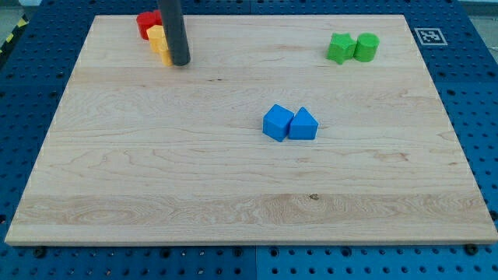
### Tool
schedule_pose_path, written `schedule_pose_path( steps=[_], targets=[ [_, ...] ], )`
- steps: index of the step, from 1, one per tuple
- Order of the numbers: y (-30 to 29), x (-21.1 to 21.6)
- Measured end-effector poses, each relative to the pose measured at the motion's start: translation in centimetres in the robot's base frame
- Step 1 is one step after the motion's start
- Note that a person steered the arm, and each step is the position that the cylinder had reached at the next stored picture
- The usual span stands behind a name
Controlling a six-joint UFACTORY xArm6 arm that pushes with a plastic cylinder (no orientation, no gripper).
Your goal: Push the green blocks above the blue blocks diagonally
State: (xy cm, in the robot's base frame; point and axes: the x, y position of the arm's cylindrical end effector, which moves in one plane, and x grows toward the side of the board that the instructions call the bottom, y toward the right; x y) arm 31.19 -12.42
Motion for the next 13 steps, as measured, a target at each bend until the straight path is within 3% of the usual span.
schedule_pose_path(
  steps=[3, 5, 7, 8, 10, 13],
  targets=[
    [2.1, -0.4],
    [21.5, 6.2],
    [42.7, 4.8],
    [46.4, 1.6],
    [42.5, -3.0],
    [35.3, -2.7]
  ],
)
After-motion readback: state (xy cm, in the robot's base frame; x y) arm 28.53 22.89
